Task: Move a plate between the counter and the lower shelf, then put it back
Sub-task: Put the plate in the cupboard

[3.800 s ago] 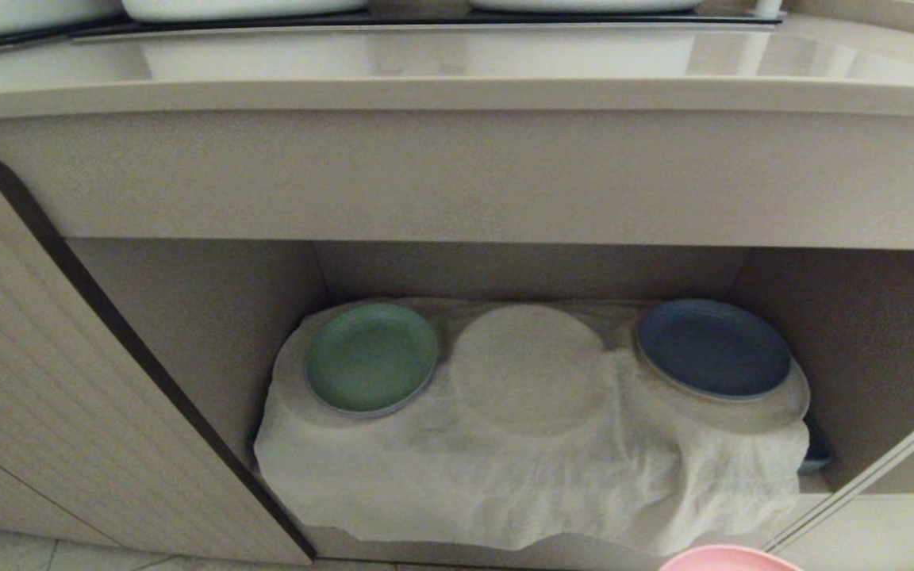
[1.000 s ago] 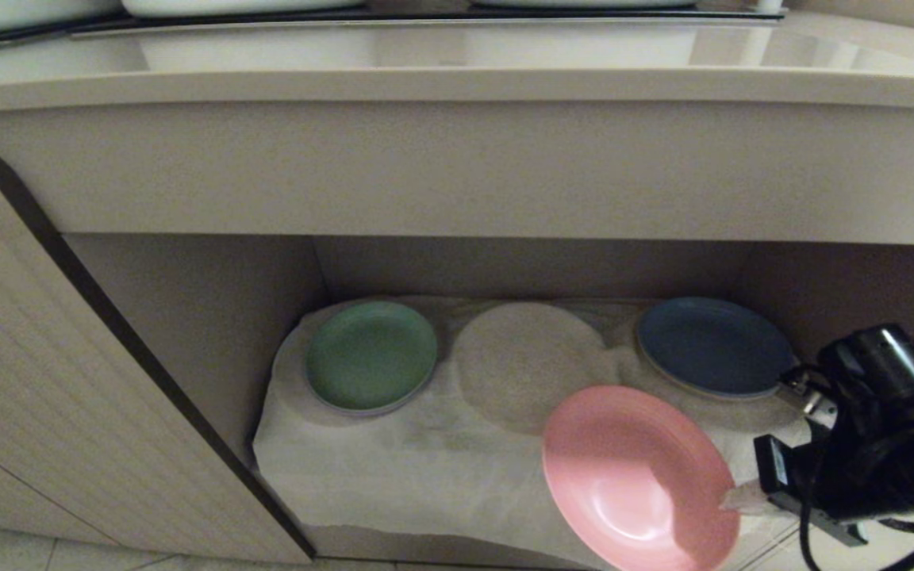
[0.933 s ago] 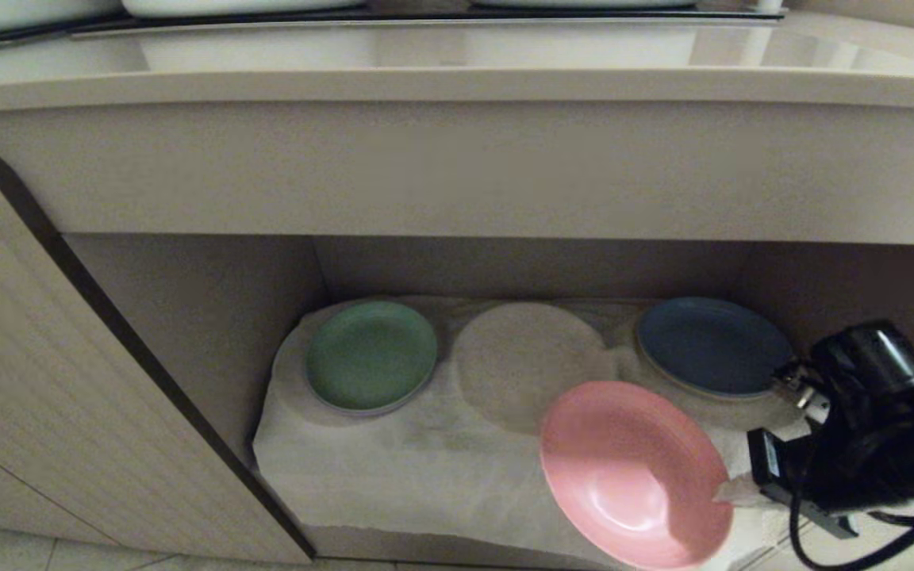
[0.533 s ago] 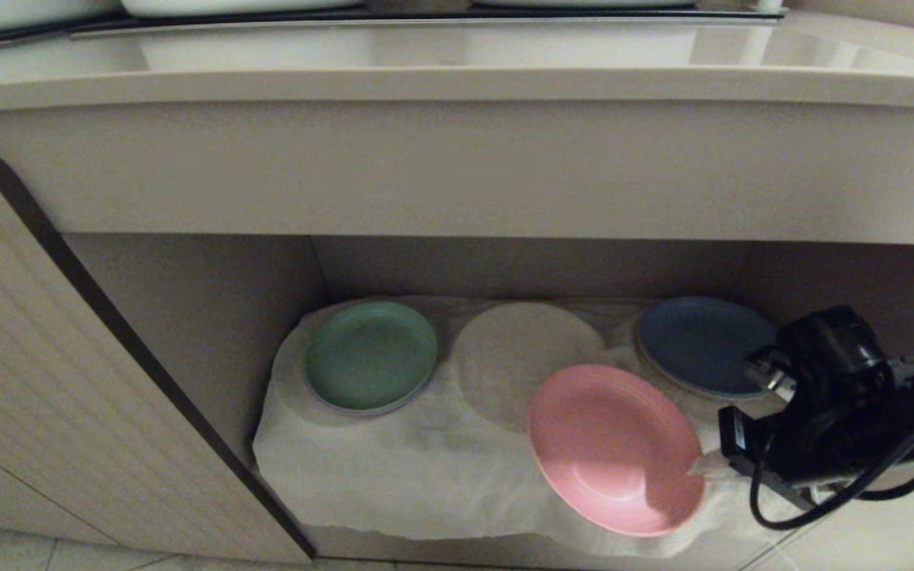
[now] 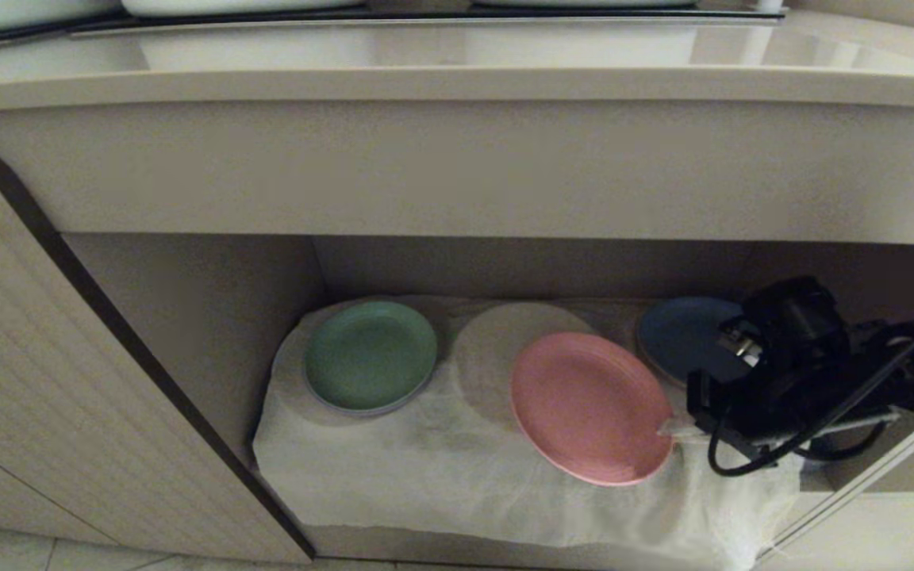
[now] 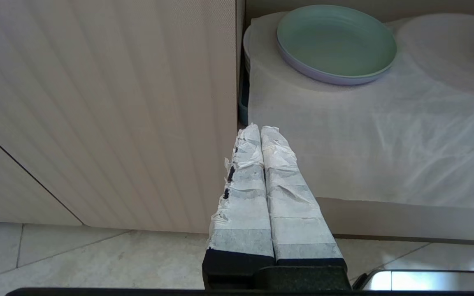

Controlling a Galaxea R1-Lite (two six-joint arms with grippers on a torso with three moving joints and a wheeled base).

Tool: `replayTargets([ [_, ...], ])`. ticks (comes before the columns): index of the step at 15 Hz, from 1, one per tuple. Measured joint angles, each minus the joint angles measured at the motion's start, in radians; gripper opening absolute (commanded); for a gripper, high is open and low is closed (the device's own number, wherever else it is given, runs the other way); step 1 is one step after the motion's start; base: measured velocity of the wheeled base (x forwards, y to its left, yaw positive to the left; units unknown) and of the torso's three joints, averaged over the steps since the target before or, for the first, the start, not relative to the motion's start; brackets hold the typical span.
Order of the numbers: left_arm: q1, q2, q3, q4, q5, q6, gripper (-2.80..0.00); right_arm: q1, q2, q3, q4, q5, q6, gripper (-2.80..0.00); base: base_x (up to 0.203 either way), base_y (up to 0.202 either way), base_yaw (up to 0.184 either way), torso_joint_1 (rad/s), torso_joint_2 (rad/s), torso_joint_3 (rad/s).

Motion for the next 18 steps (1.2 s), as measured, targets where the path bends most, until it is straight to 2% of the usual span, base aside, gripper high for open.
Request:
replayTargets([
  [5, 0.0, 0.0, 0.0, 0.0, 0.0, -0.001, -2.8, 0.017, 0.049, -0.059, -0.013, -0.002, 0.004, -2.8, 0.0, 0.0, 0.0, 0.0, 0.0, 0.0],
  [8, 0.0, 0.0, 0.0, 0.0, -0.001, 0.0, -2.8, 0.03, 0.075, -0.091, -0.014, -0.002, 0.047, -2.8, 0.0, 0.0, 0.0, 0.0, 0.0, 0.0],
  [18, 0.0, 0.0, 0.0, 0.0, 0.0, 0.0, -2.8, 0.059, 0.156, -0.21, 0.019, -0.004, 0.083, -2.8, 0.0, 0.0, 0.0, 0.0, 0.0, 0.0],
])
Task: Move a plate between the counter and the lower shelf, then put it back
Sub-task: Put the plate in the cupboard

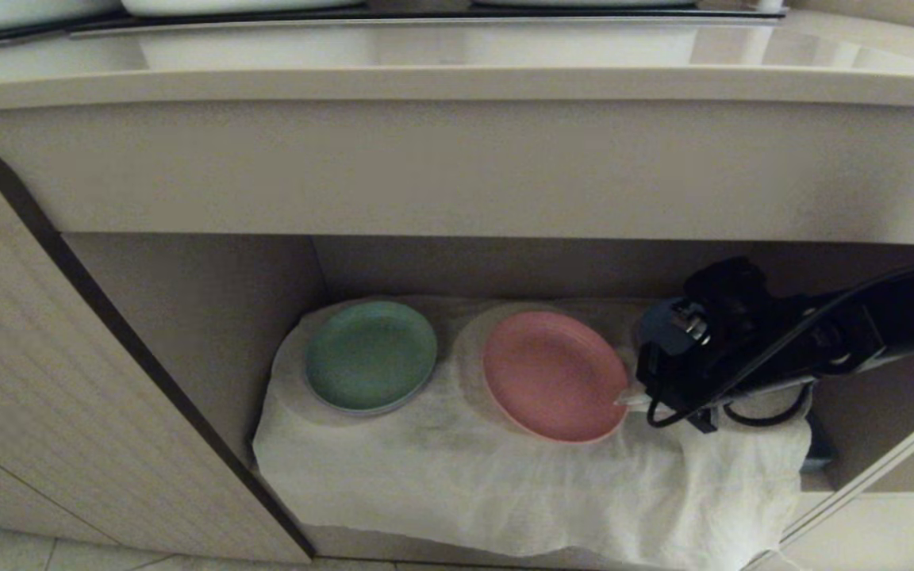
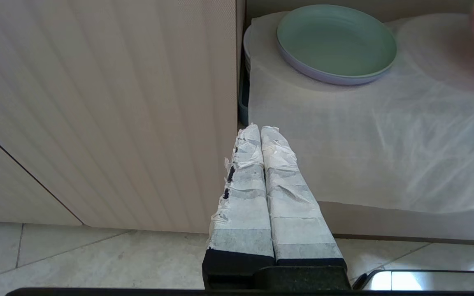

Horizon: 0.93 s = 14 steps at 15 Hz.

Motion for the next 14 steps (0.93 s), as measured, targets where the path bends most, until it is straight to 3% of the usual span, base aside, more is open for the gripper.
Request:
replayTargets([
  [14, 0.0, 0.0, 0.0, 0.0, 0.0, 0.0, -2.8, 0.001, 0.096, -0.181, 0.129, -0.016, -0.003, -2.8, 0.0, 0.0, 0.0, 0.0, 0.0, 0.0],
])
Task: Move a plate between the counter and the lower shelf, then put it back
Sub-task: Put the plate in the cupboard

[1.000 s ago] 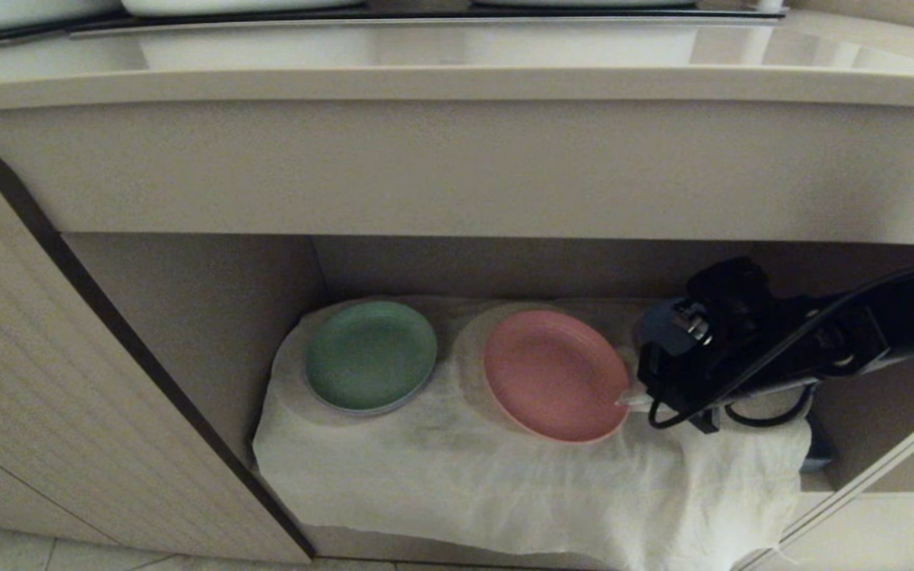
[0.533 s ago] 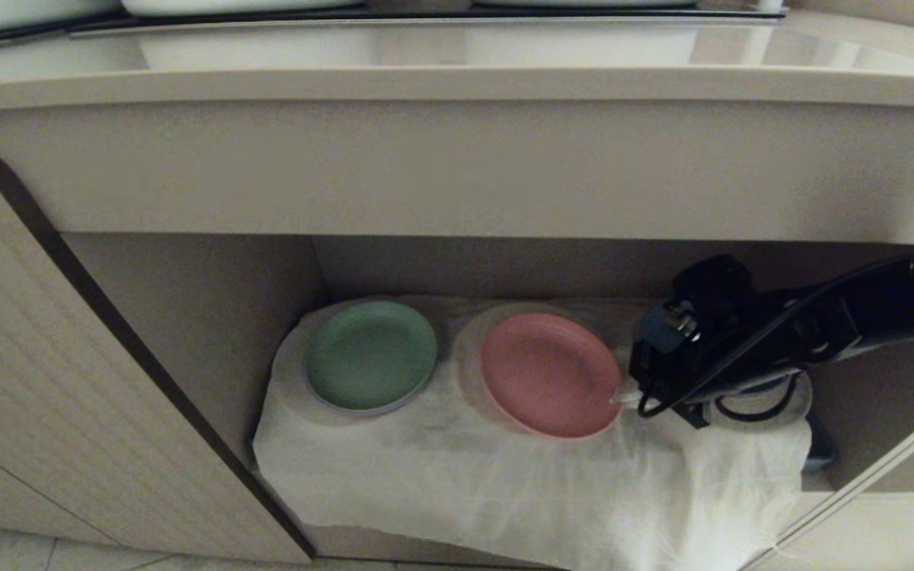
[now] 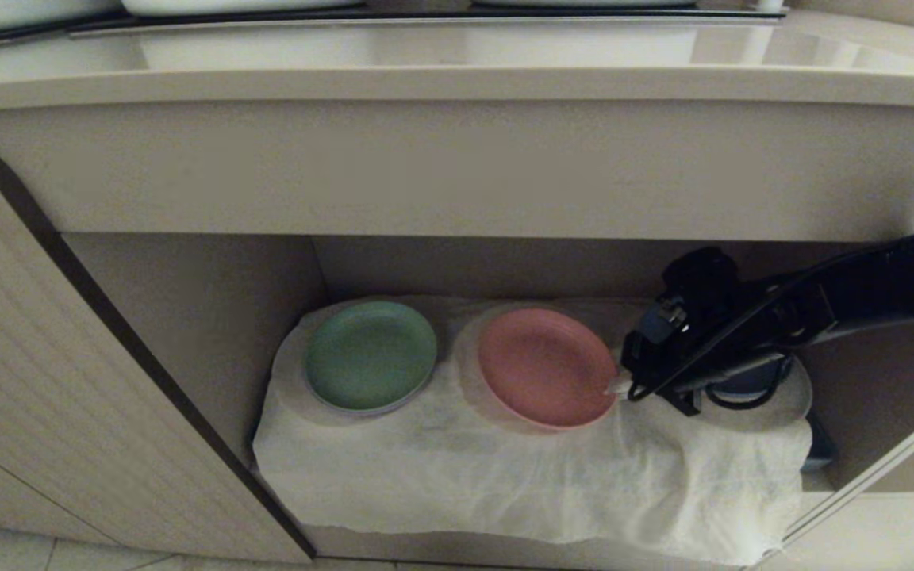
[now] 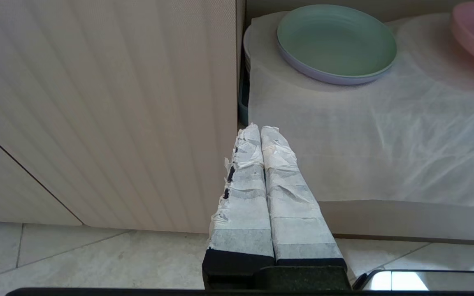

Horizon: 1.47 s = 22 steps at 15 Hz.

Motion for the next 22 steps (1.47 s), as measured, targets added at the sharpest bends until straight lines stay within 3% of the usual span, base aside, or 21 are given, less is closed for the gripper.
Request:
replayTargets([
  [11, 0.0, 0.0, 0.0, 0.0, 0.0, 0.0, -2.8, 0.001, 0.066, -0.111, 0.057, -0.026, -0.005, -2.8, 0.0, 0.0, 0.0, 0.0, 0.0, 0.0],
  [22, 0.0, 0.0, 0.0, 0.0, 0.0, 0.0, -2.8, 0.001, 0.07, -0.107, 0.087, -0.026, -0.008, -2.8, 0.0, 0.0, 0.0, 0.0, 0.0, 0.0],
])
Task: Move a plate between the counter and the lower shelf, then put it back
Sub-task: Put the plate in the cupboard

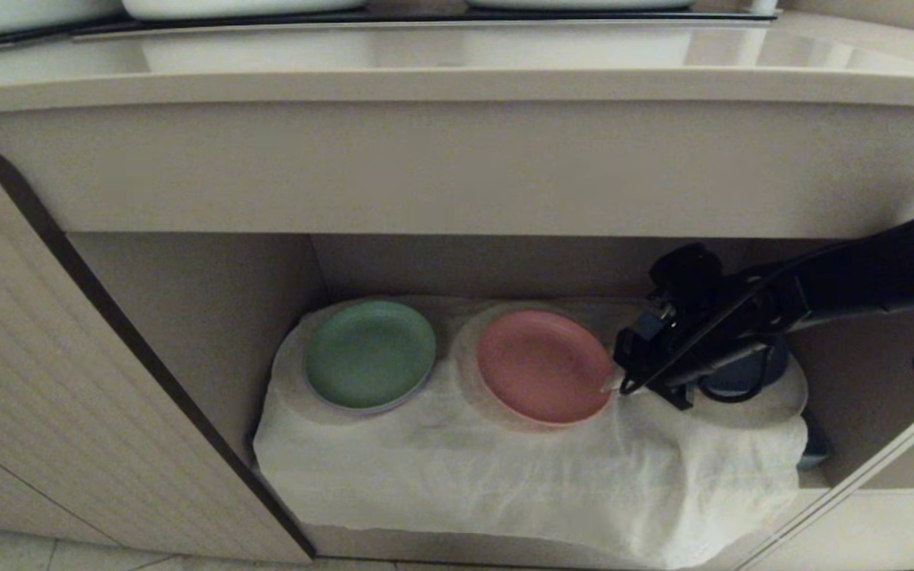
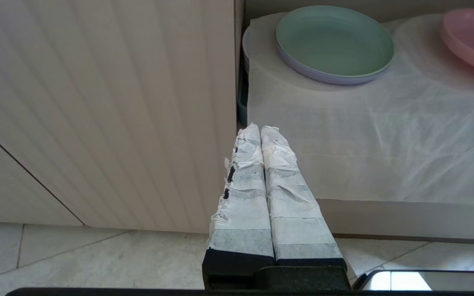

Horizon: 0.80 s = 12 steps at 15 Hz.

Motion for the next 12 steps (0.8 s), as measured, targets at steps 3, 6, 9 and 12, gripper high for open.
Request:
replayTargets([
  [3, 0.0, 0.0, 0.0, 0.0, 0.0, 0.0, -2.8, 0.002, -0.014, 0.019, 0.006, 0.003, -0.013, -2.8, 0.0, 0.0, 0.0, 0.0, 0.0, 0.0],
  [6, 0.0, 0.0, 0.0, 0.0, 0.0, 0.0, -2.8, 0.013, -0.026, 0.042, 0.004, 0.005, -0.02, -2.8, 0.0, 0.0, 0.0, 0.0, 0.0, 0.0],
  [9, 0.0, 0.0, 0.0, 0.0, 0.0, 0.0, -2.8, 0.021, -0.031, 0.059, -0.003, 0.002, -0.021, -2.8, 0.0, 0.0, 0.0, 0.0, 0.0, 0.0],
  [12, 0.0, 0.0, 0.0, 0.0, 0.0, 0.0, -2.8, 0.028, -0.032, 0.063, -0.003, -0.01, -0.019, -2.8, 0.0, 0.0, 0.0, 0.0, 0.0, 0.0],
])
